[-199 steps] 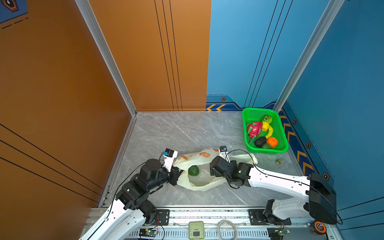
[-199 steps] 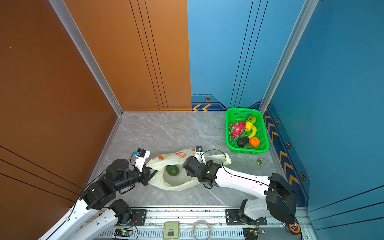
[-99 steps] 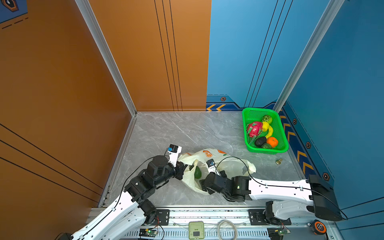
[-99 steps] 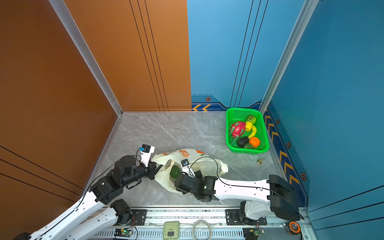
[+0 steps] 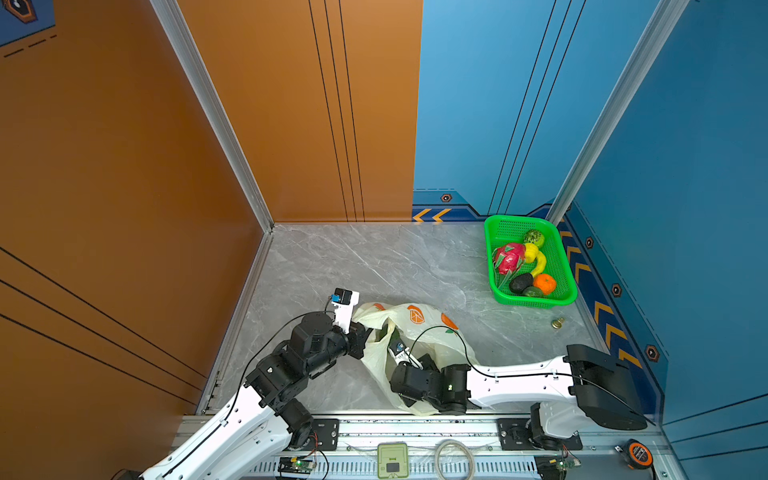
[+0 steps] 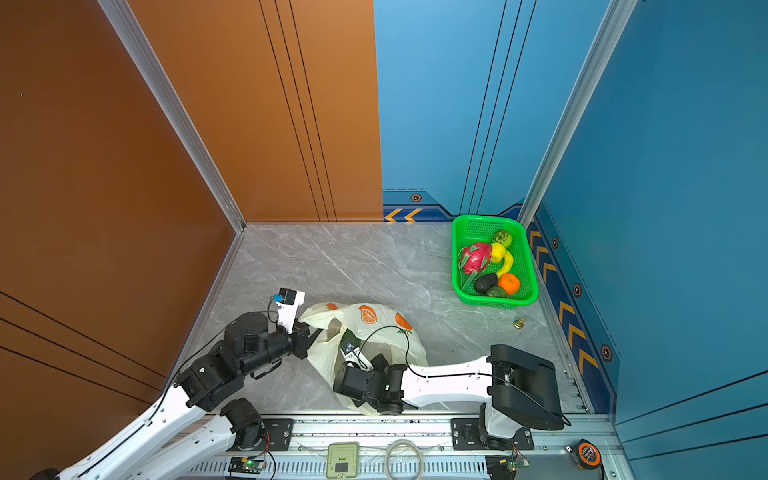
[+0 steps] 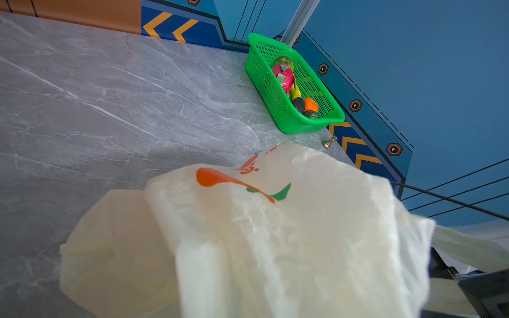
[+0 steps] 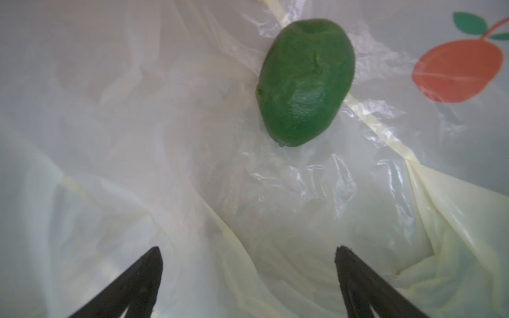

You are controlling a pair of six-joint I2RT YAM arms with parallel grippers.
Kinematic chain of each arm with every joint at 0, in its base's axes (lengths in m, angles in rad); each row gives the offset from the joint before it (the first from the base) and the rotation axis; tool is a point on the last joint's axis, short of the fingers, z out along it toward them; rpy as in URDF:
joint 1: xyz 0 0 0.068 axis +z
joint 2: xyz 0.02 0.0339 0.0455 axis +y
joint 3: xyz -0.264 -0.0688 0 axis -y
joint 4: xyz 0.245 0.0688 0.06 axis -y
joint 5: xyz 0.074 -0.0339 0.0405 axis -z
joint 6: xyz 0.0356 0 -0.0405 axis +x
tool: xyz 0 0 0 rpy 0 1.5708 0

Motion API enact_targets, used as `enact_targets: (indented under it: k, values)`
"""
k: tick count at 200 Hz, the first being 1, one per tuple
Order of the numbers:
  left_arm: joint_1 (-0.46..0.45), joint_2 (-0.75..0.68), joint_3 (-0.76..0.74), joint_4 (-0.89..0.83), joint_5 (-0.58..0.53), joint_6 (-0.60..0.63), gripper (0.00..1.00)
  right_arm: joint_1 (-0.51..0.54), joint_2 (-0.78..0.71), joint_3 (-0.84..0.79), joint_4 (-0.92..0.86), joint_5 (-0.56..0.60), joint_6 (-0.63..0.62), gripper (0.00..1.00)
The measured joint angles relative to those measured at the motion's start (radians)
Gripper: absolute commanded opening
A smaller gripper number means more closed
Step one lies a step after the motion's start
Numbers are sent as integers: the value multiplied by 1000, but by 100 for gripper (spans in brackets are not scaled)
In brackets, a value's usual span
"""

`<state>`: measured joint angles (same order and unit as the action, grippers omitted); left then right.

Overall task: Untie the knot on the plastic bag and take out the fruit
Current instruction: 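Lower the right gripper into the bag and close on the green lime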

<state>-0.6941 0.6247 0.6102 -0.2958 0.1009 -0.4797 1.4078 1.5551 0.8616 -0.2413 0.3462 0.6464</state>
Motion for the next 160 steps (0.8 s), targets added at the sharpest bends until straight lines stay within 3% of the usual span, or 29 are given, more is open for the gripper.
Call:
enact_targets:
  k: [25, 86, 160]
  values:
    - [2, -2, 0, 0, 9, 1, 0, -9, 4, 0, -1, -13, 6, 100]
    - [2, -2, -3, 39, 116, 8, 0, -179, 12, 90, -5, -87, 13, 100]
    - [13, 11, -46, 68, 156, 19, 0, -241, 107, 119, 135, -123, 58, 100]
